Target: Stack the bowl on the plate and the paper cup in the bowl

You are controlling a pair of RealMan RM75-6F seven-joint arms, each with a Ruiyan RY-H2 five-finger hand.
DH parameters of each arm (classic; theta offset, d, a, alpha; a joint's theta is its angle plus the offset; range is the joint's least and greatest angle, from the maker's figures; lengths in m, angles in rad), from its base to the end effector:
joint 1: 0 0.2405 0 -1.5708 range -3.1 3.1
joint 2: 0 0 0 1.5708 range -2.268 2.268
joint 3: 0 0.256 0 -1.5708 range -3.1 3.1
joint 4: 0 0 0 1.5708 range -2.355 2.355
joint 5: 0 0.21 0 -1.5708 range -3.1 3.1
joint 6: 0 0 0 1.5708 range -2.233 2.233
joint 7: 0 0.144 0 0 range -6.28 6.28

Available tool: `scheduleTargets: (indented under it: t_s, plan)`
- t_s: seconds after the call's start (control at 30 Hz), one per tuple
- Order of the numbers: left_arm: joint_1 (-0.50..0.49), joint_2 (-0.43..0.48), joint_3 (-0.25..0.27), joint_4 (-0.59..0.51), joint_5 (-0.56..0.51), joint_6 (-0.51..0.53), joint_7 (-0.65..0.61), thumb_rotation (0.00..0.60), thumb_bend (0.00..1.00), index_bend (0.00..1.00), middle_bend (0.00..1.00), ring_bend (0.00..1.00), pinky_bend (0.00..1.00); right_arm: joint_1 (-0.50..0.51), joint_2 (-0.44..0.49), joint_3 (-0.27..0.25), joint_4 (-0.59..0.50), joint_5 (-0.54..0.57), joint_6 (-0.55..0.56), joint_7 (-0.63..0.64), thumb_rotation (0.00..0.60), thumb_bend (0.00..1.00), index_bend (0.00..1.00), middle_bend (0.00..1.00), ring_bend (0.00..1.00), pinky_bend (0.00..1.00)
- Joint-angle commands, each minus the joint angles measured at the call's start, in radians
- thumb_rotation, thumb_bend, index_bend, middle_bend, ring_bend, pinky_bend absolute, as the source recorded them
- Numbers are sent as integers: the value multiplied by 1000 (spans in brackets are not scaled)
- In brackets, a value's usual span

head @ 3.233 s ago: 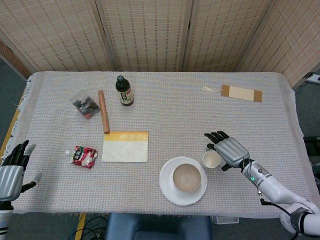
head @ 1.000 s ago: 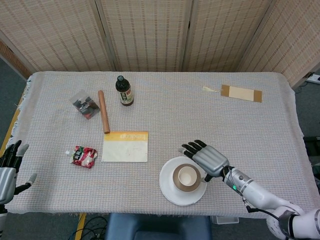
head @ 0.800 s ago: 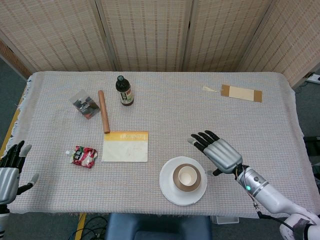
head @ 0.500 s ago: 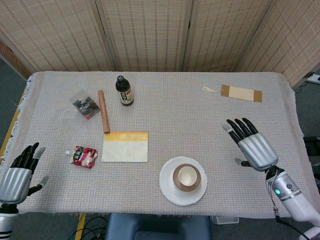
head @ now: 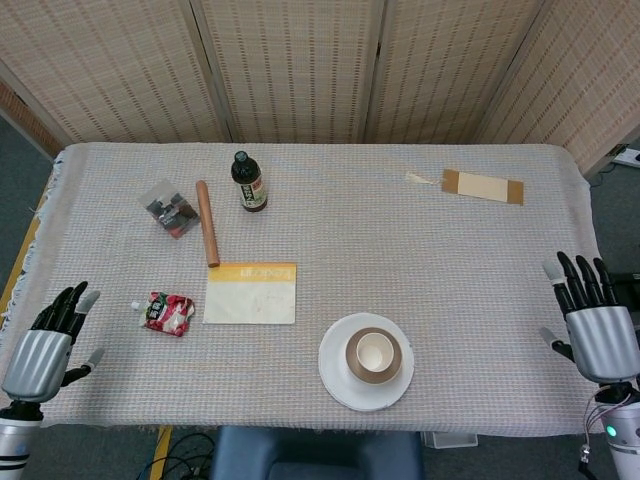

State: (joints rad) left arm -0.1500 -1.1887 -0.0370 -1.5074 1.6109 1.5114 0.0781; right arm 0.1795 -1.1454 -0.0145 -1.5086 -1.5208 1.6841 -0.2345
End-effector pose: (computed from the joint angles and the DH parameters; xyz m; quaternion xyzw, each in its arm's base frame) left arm -0.2982 0.1984 0.1413 -0.6526 -0.3039 -0.3976 0.5689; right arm -0.3008 -0.1970 0.1765 0.6308 -0.2170 0.3663 0.6487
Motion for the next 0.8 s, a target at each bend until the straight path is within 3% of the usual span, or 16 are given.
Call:
scheduleTargets:
  t_s: [0.03, 0.2, 0.47, 0.8]
  plan:
    - [-1, 0, 1, 0, -4, -4, 0, 600, 312, 30, 20, 0, 243, -44, -25, 19, 38, 14, 34, 51, 600, 91, 0, 0, 0, 0]
    - [-1, 1, 1, 4, -6, -2, -8, 600, 312, 31, 20, 0, 243, -56, -20, 36, 34, 16, 26, 64, 600, 92, 0, 0, 0, 0]
    - [-14, -13, 6, 12, -5, -24, 11, 600, 311, 31, 20, 0, 243, -42, 67, 49, -25, 111, -153, 205, 600, 91, 0, 0, 0, 0]
    - [-21, -21, 0, 27, -20, -31, 12, 600, 312, 31, 20, 0, 243, -52, 66, 65, -25, 85, -155, 201, 600, 92, 0, 0, 0, 0]
